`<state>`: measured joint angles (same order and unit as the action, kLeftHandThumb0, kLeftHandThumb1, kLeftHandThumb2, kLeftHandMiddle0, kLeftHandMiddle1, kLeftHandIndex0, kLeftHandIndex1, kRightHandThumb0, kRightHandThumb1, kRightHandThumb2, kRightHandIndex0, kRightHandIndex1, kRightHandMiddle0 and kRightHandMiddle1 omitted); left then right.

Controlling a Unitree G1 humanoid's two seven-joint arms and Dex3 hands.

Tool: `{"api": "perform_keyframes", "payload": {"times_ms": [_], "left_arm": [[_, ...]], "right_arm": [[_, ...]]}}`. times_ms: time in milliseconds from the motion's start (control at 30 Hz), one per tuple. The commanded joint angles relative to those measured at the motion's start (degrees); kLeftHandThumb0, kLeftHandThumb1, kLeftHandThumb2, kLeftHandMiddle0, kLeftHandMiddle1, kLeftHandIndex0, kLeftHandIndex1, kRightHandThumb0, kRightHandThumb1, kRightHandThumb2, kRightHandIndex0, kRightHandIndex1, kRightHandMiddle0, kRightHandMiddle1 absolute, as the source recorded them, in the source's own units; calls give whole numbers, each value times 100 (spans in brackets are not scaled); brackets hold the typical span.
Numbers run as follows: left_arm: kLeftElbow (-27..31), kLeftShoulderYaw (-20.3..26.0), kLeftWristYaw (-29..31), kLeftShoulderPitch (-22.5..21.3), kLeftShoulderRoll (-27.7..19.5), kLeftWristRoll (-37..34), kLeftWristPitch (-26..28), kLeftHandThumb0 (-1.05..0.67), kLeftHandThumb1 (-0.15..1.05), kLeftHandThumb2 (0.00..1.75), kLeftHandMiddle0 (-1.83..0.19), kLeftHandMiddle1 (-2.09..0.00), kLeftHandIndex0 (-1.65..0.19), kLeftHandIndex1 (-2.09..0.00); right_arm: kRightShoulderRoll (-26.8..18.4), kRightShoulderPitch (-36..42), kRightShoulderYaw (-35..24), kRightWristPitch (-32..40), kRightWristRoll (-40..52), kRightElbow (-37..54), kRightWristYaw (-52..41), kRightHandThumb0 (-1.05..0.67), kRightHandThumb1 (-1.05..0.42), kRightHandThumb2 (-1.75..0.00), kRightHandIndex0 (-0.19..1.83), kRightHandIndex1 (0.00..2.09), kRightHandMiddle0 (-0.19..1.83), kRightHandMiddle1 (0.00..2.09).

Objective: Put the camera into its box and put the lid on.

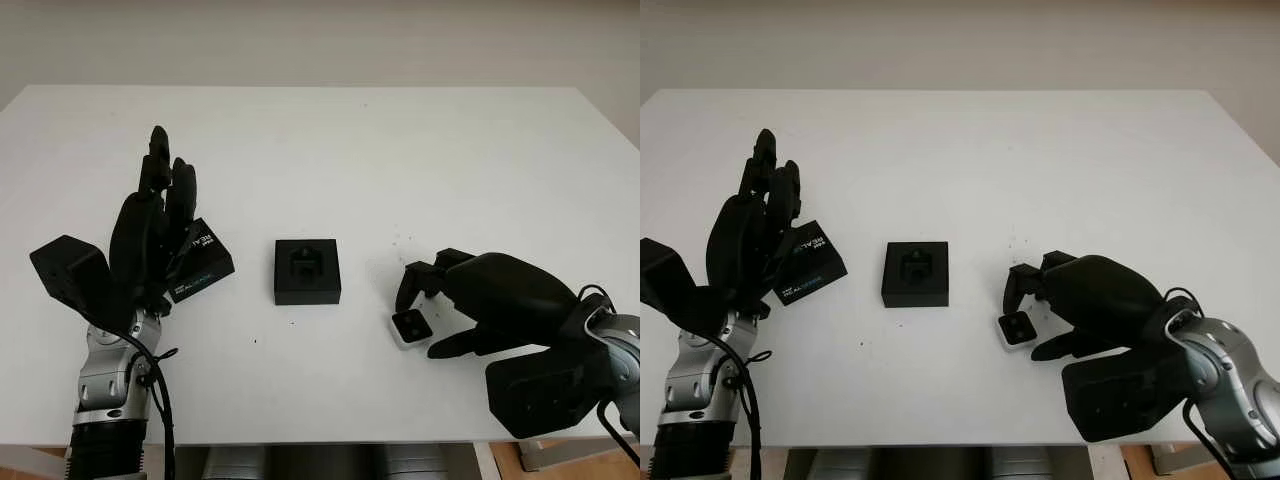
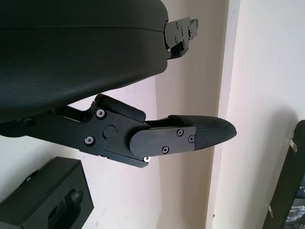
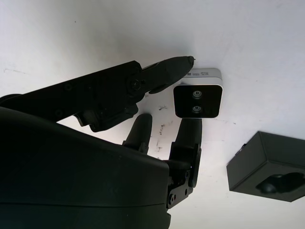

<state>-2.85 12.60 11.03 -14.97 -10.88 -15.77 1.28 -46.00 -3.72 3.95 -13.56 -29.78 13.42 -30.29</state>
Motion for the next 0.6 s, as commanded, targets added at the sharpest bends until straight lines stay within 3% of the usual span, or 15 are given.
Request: {"api": "perform_keyframes", "payload": {"times_ms": [0, 267, 567], "left_arm": [[110, -5, 4, 51, 5, -4, 8, -74, 105, 47, 19, 0, 19, 0], [180, -20, -2, 86, -25, 30, 84, -75, 105, 47, 19, 0, 19, 0], [169, 8, 18, 81, -23, -1, 104, -75, 105, 46, 19, 0, 19, 0]], "right_arm": [[-7, -37, 15, -206, 26, -130, 132, -39, -97, -6, 22, 128, 21, 132], [9, -99, 41, -449, -111, -203, 324, -34, -105, -14, 26, 154, 30, 136], [69, -100, 54, -772, -304, -364, 758, -34, -105, -15, 28, 150, 36, 132]]}}
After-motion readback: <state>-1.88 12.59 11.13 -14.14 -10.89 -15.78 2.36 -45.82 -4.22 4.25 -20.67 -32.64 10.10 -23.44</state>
